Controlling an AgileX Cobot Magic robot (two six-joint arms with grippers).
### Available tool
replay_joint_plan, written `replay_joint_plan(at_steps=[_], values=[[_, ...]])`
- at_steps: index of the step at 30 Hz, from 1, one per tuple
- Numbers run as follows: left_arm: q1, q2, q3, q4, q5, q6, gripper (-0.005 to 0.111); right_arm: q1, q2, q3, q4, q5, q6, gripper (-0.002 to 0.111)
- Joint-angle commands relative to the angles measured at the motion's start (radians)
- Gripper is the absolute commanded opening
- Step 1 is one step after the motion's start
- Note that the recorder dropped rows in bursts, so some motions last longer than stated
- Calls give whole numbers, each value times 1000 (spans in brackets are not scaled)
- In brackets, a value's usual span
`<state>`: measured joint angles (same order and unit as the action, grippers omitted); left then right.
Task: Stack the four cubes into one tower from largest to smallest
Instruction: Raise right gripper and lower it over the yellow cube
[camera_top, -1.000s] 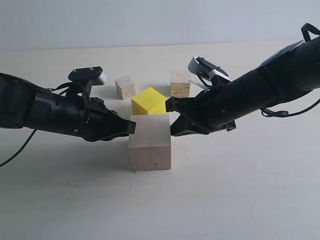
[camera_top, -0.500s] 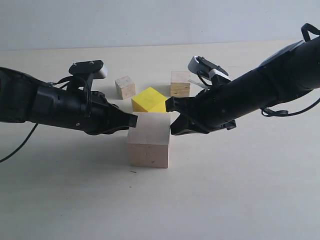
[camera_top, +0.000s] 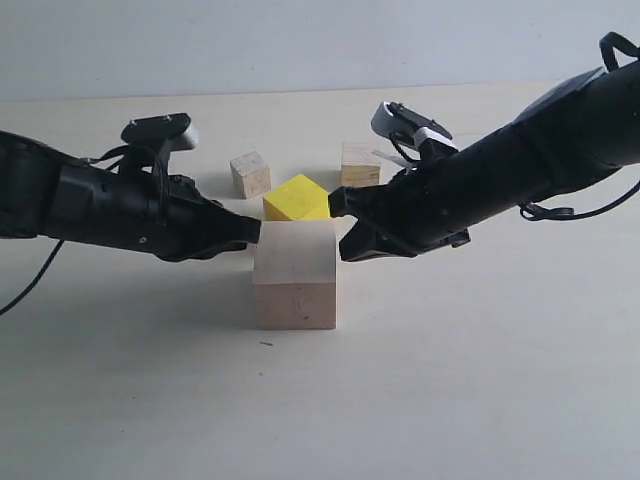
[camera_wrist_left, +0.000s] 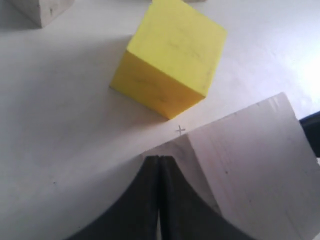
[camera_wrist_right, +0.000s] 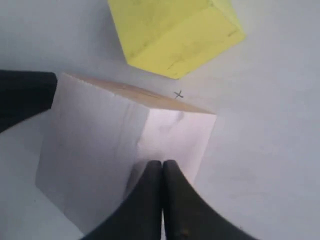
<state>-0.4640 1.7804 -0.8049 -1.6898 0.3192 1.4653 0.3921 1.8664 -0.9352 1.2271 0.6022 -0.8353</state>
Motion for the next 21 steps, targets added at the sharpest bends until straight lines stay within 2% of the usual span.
replay_joint_plan(at_steps=[1,6,9,13,17,21], values=[[43,-67,28,25,4,-11,0,0,-42,-10,-126,-20,82,0],[116,-151,84,30,7,-20,0,0,-139,-29,-235,-67,150,0],[145,-218,116,31,24,-26,0,0,-178,-102,-291,-51,167,0],[155,-296,130,39,40,-31,0,2,-152,-290,-437,59,275,0],[155,-349,130,111,46,-100,0,2,-86,-491,-633,208,392,1],[155,-376,130,188,48,-168,0,9,-19,-667,-741,300,443,11]])
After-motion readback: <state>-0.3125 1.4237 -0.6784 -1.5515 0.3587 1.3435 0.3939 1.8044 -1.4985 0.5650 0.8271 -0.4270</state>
